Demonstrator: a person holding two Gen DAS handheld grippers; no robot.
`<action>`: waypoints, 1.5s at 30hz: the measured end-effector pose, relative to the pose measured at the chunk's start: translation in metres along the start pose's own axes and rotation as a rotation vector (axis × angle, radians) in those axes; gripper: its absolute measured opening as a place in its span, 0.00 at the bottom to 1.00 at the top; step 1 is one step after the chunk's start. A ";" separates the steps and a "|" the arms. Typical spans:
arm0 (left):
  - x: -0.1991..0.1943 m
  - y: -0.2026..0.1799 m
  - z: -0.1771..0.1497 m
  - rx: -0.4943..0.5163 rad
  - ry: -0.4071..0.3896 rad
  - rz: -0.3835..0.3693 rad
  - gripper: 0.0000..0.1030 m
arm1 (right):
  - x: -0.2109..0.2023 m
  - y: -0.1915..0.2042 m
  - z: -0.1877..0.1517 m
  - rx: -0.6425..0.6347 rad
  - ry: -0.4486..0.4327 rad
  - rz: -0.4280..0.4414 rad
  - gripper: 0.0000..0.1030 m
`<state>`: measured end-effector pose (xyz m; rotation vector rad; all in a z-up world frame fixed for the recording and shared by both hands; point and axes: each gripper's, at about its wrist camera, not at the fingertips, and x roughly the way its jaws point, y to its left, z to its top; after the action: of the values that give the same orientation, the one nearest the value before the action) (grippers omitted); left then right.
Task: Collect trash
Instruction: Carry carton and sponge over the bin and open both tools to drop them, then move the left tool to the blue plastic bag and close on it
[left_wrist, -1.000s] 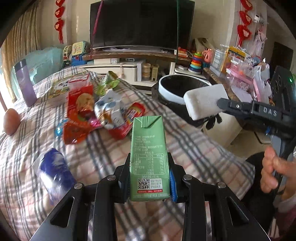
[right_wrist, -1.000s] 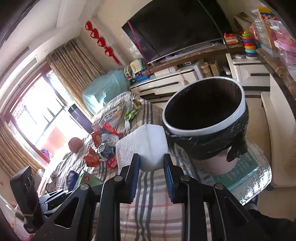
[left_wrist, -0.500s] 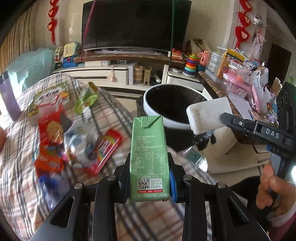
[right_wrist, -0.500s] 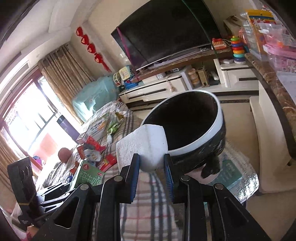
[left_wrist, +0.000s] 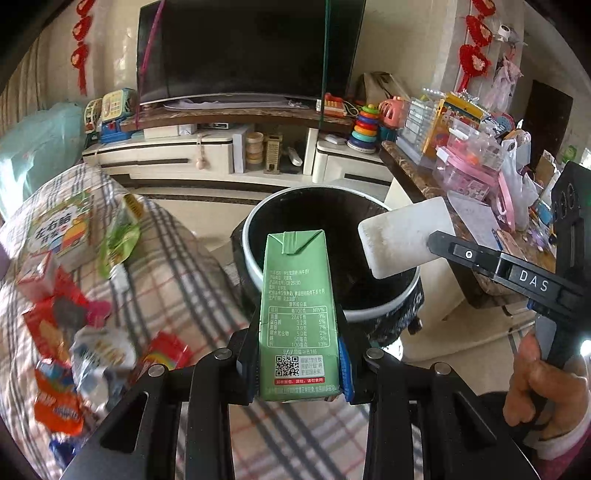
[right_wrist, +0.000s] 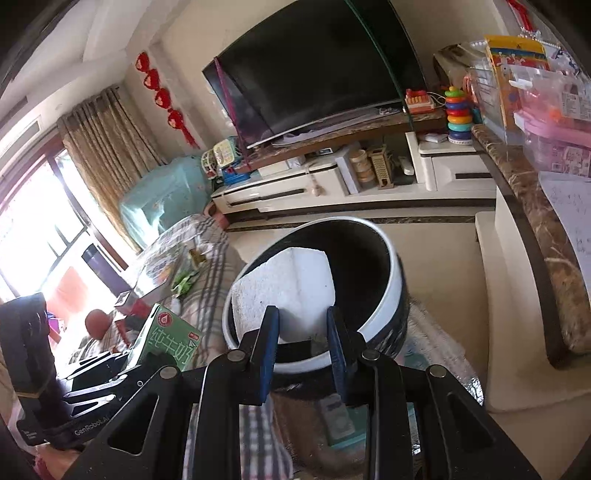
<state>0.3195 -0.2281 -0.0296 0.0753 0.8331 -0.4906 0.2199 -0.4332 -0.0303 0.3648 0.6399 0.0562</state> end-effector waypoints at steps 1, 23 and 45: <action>0.006 0.000 0.004 -0.001 0.005 -0.003 0.30 | 0.002 -0.002 0.002 -0.001 0.002 -0.006 0.25; 0.073 -0.016 0.046 0.015 0.053 0.009 0.47 | 0.039 -0.014 0.031 -0.066 0.074 -0.085 0.27; -0.039 0.006 -0.053 -0.110 -0.048 0.078 0.72 | 0.000 0.020 0.002 -0.034 -0.005 0.019 0.82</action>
<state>0.2632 -0.1944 -0.0381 -0.0055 0.8053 -0.3706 0.2223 -0.4150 -0.0221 0.3385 0.6300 0.0840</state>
